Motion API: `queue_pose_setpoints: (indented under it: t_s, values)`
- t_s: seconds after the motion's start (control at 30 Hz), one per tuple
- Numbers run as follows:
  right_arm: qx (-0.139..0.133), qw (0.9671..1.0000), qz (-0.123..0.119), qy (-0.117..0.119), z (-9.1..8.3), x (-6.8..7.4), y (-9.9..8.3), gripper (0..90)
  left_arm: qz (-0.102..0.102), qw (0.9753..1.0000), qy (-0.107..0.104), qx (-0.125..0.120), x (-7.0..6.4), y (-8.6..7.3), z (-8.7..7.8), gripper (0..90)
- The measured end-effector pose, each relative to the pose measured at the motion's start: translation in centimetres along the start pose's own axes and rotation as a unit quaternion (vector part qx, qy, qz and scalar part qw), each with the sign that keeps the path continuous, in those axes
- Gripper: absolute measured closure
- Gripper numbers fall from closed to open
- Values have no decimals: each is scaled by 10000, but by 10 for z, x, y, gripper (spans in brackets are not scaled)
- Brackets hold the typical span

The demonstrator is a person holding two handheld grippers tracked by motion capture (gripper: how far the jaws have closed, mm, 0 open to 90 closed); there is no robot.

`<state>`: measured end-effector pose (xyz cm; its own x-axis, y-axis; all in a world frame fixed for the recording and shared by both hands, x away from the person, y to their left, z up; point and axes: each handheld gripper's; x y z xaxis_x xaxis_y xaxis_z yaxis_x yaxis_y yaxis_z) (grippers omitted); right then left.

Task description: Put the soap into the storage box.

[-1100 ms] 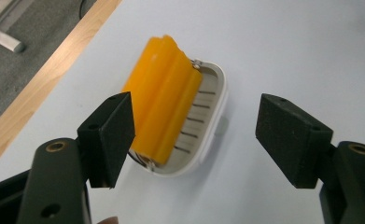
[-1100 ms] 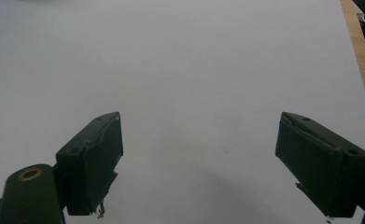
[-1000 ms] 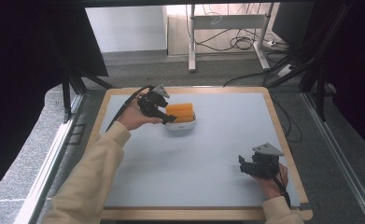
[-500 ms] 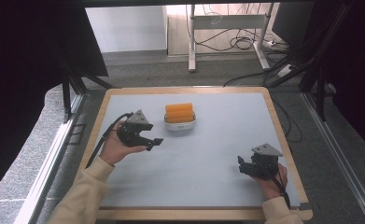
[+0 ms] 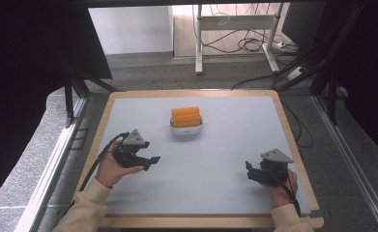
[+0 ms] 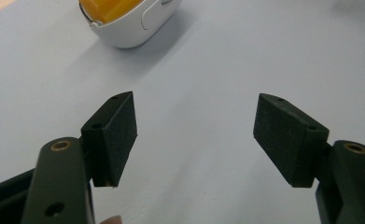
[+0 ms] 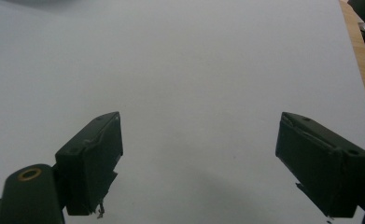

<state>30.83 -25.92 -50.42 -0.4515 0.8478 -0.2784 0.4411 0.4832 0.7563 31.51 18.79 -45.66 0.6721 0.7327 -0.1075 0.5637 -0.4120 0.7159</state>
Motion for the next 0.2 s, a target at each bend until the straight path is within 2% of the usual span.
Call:
queue_pose_setpoints:
  t_s: [0.2]
  values:
    - [-34, 10000, 26, 19, 0, -2, 0, 151, -15, 10000, 38, 17, 3, -1, -1, 294]
Point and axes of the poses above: each handheld gripper's, and its own axes: z roughly forward along the jaws, y roughly out of its top, x roughly to its left, and after that the axes turned 9 degrees about -z, right-handed
